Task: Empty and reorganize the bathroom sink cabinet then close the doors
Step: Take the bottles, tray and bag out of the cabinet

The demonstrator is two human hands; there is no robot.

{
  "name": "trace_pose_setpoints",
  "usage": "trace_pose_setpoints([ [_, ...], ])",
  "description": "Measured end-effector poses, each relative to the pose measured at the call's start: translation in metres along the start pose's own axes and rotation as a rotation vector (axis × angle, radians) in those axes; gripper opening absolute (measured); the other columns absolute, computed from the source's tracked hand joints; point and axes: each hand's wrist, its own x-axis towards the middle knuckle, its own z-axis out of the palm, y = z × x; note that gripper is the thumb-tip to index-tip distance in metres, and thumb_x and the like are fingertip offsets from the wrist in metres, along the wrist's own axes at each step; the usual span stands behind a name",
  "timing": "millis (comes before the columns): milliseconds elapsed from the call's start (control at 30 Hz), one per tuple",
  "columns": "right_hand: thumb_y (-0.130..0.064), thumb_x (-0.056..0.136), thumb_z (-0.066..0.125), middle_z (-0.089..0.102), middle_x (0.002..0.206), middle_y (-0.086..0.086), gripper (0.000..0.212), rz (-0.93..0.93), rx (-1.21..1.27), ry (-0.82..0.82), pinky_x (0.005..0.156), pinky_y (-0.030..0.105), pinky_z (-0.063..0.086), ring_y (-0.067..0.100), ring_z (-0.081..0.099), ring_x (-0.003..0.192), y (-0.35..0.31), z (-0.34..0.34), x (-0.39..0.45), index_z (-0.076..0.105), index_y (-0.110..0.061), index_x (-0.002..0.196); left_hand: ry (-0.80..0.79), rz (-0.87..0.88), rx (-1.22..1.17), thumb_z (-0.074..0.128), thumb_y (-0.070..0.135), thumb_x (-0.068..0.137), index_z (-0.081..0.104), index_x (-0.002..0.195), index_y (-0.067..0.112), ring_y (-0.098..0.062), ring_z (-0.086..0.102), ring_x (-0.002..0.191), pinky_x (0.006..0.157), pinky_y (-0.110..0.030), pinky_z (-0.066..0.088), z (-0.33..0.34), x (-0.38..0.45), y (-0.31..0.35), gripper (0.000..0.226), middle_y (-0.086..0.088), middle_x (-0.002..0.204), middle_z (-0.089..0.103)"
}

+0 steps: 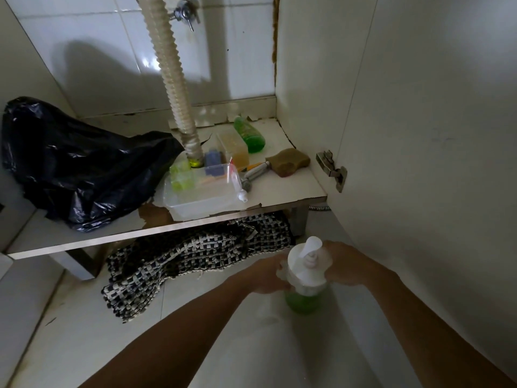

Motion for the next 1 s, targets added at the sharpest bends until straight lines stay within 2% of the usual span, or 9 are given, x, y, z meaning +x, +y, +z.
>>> trace_pose_setpoints([
  [100,0.0,0.09,0.046,0.049,0.138,0.014,0.046,0.02,0.014,0.152,0.098,0.032,0.04,0.029,0.049,0.123,-0.011,-0.027,-0.006,0.044,-0.008,0.136,0.04,-0.014,0.104,0.063,0.029,0.09,0.046,0.137,0.013,-0.024,0.054,0.12,0.097,-0.031,0.043,-0.031,-0.01,0.011,0.052,-0.009,0.134,0.055],
  [233,0.0,0.092,0.045,0.065,0.113,0.015,0.03,-0.136,0.241,0.516,0.074,0.022,0.043,0.025,0.058,0.093,-0.034,-0.053,0.0,0.06,-0.005,0.118,0.232,0.037,0.061,0.058,0.02,0.092,0.068,0.105,0.007,-0.019,0.069,0.081,0.068,-0.021,0.052,-0.092,-0.018,0.034,0.021,-0.009,0.097,0.071],
  [367,-0.009,0.091,0.055,0.064,0.105,0.005,0.024,-0.173,0.402,0.565,0.084,0.02,0.036,0.017,0.053,0.095,-0.058,-0.073,0.021,0.062,-0.011,0.114,0.4,-0.021,-0.097,0.059,0.018,0.092,0.068,0.101,0.004,-0.011,0.061,0.052,0.052,-0.022,0.05,-0.151,-0.013,0.053,0.019,-0.004,0.076,0.068],
  [433,-0.013,0.091,0.056,0.065,0.096,0.007,0.021,-0.216,0.387,0.564,0.079,0.021,0.034,0.014,0.048,0.084,-0.071,-0.081,0.038,0.064,-0.008,0.11,0.483,-0.079,-0.058,0.061,0.019,0.091,0.068,0.1,0.002,-0.014,0.061,0.058,0.053,-0.021,0.05,-0.177,-0.002,0.053,0.02,-0.008,0.082,0.067],
  [500,-0.012,0.091,0.056,0.065,0.088,0.013,0.017,-0.259,0.383,0.57,0.06,0.019,0.035,0.015,0.049,0.07,-0.085,-0.084,0.06,0.064,-0.001,0.101,0.624,-0.128,0.014,0.065,0.023,0.088,0.068,0.102,0.003,-0.022,0.066,0.078,0.069,-0.028,0.056,-0.198,0.013,0.044,0.024,-0.011,0.096,0.067],
  [567,-0.011,0.089,0.057,0.065,0.088,0.02,0.02,-0.282,0.36,0.595,0.056,0.02,0.038,0.021,0.054,0.071,-0.099,-0.084,0.088,0.063,0.007,0.096,0.765,-0.161,0.093,0.066,0.026,0.086,0.067,0.106,0.005,-0.026,0.064,0.094,0.084,-0.036,0.055,-0.213,0.03,0.03,0.029,-0.012,0.106,0.067],
  [700,-0.024,0.089,0.053,0.067,0.092,0.012,0.02,-0.205,0.116,0.625,0.081,0.037,0.051,0.029,0.062,0.087,-0.116,-0.087,0.147,0.067,-0.009,0.089,0.866,-0.203,0.058,0.065,0.027,0.084,0.058,0.114,0.003,-0.028,0.062,0.098,0.084,-0.037,0.053,-0.231,0.067,0.008,0.039,-0.013,0.109,0.064],
  [800,-0.035,0.085,0.053,0.067,0.103,0.006,0.028,-0.105,0.084,0.618,0.089,0.043,0.05,0.029,0.061,0.097,-0.128,-0.095,0.19,0.065,-0.021,0.105,0.823,-0.262,-0.019,0.067,0.032,0.082,0.046,0.125,0.005,-0.03,0.06,0.105,0.089,-0.04,0.053,-0.249,0.102,-0.001,0.055,-0.012,0.118,0.059],
  [1000,-0.021,0.087,0.059,0.066,0.104,0.014,0.029,-0.099,0.146,0.541,0.068,0.029,0.049,0.026,0.061,0.089,-0.161,-0.129,0.283,0.064,-0.001,0.107,0.69,-0.307,-0.187,0.071,0.036,0.081,0.053,0.113,0.003,-0.015,0.056,0.079,0.055,-0.02,0.045,-0.275,0.159,-0.004,0.049,-0.004,0.093,0.057],
])
